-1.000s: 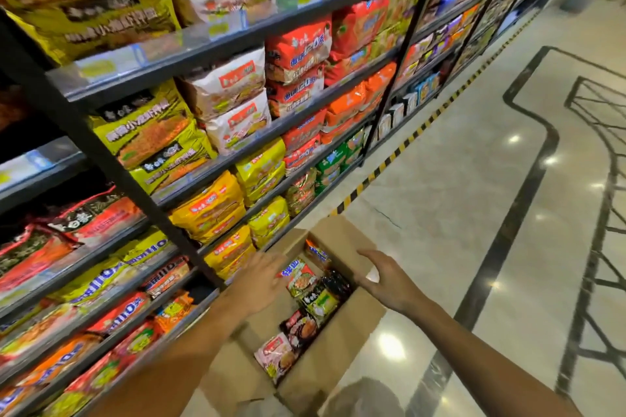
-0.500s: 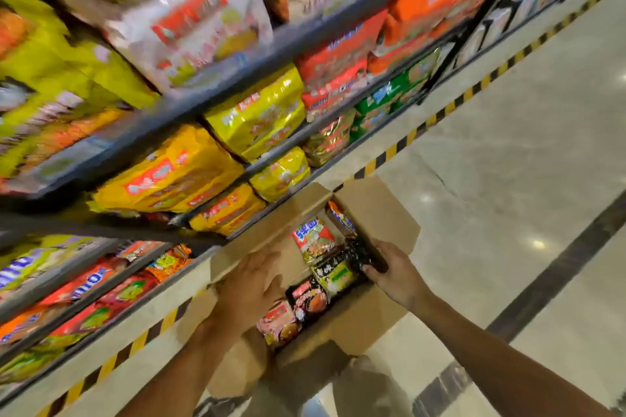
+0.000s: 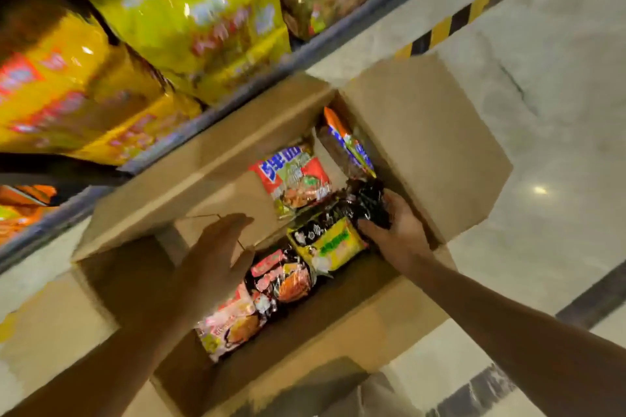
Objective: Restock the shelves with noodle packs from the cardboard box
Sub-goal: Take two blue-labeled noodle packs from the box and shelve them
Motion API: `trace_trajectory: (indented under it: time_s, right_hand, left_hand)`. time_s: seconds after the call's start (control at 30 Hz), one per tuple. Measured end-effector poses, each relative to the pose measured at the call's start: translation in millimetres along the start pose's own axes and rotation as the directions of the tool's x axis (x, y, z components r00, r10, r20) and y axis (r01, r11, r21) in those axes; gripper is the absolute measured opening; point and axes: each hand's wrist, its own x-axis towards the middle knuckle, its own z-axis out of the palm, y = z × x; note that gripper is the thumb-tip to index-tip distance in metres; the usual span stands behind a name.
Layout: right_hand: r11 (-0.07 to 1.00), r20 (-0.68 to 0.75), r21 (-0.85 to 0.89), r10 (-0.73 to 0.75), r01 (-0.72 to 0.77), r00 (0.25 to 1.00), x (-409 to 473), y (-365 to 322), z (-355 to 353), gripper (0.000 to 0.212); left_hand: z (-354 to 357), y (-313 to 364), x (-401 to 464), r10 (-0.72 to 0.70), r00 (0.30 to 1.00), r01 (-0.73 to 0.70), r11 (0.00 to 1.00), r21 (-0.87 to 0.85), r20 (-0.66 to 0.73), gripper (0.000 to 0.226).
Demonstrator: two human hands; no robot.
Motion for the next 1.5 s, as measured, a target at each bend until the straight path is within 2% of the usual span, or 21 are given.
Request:
trace_trajectory:
  time_s: [0.07, 0.13, 0.23, 0.33, 0.53, 0.63, 0.77, 0.87, 0.97, 1.1, 1.17, 1.27, 1.4, 1.5]
  right_hand:
    - [0.997, -0.016, 0.076, 0.024, -0.023, 1.000, 23.4, 11.8, 15.6, 0.080]
    - [0.995, -0.045, 0.096, 0.040, -0.035, 0.998, 44.5, 16.1, 26.9, 0.084]
    - [0.994, -0.068, 0.083, 0.079, -0.073, 0.995, 67.2, 12.1, 34.5, 0.089]
    - [0.984, -0.074, 0.088, 0.164, -0.158, 0.984, 77.6, 3.8, 39.1, 0.093]
    - [0.965, -0.166, 0.157, 0.237, -0.211, 0.957, 100.1, 1.1, 58.2, 0.076]
    - [0.963, -0.273, 0.137, 0.260, -0.230, 0.926, 118.3, 4.6, 70.8, 0.068]
    - [0.938, -0.410, 0.031, 0.326, -0.344, 0.852, 136.1, 13.1, 86.9, 0.073]
    - [0.930, -0.496, 0.000, 0.319, -0.367, 0.808, 144.3, 12.3, 93.5, 0.069]
    - [0.941, -0.544, 0.079, 0.317, -0.329, 0.777, 144.5, 17.1, 89.8, 0.072]
    - [0.983, -0.531, -0.025, 0.140, -0.181, 0.835, 118.4, 19.3, 70.8, 0.055]
    - [0.995, -0.516, -0.014, 0.074, -0.095, 0.853, 103.2, 18.5, 59.1, 0.045]
    - [0.997, -0.456, -0.033, -0.074, 0.067, 0.887, 82.8, 17.0, 46.9, 0.038]
    - [0.965, -0.372, -0.103, -0.262, 0.240, 0.891, 65.1, 15.7, 34.2, 0.034]
    - [0.960, -0.290, -0.073, -0.278, 0.269, 0.916, 59.7, 21.8, 27.1, 0.033]
  left_hand:
    - [22.1, -9.5, 8.3, -0.001, 1.000, 0.001, 1.000, 0.003, 0.000, 0.062]
    - [35.5, -12.6, 7.8, 0.018, 1.000, -0.017, 1.000, -0.012, 0.015, 0.049]
    - [45.5, -20.9, -5.0, -0.039, 0.996, 0.047, 0.994, -0.095, 0.084, 0.046]
    - [46.6, -24.3, -13.2, -0.094, 0.993, 0.105, 0.981, -0.161, 0.072, 0.045]
    - [50.9, -28.3, -13.3, -0.098, 0.993, 0.112, 0.960, -0.257, 0.066, 0.042]
    - [65.1, -38.6, -9.2, -0.157, 0.986, 0.167, 0.941, -0.295, 0.056, 0.042]
    - [85.3, -52.0, -11.1, -0.192, 0.979, 0.206, 0.904, -0.376, 0.074, 0.047]
    - [95.6, -60.4, -14.3, -0.196, 0.975, 0.220, 0.906, -0.361, 0.102, 0.048]
    - [99.6, -61.3, -18.0, -0.210, 0.971, 0.237, 0.903, -0.358, 0.114, 0.049]
    - [90.8, -51.5, -20.2, -0.248, 0.956, 0.288, 0.895, -0.339, 0.158, 0.045]
    - [84.9, -48.7, -15.6, -0.259, 0.949, 0.306, 0.892, -0.334, 0.179, 0.045]
    - [78.4, -43.0, 1.1, -0.268, 0.944, 0.317, 0.898, -0.305, 0.192, 0.041]
    - [77.4, -32.7, 34.2, -0.263, 0.944, 0.309, 0.917, -0.253, 0.202, 0.042]
    - [82.7, -24.9, 60.0, -0.270, 0.934, 0.333, 0.898, -0.289, 0.235, 0.043]
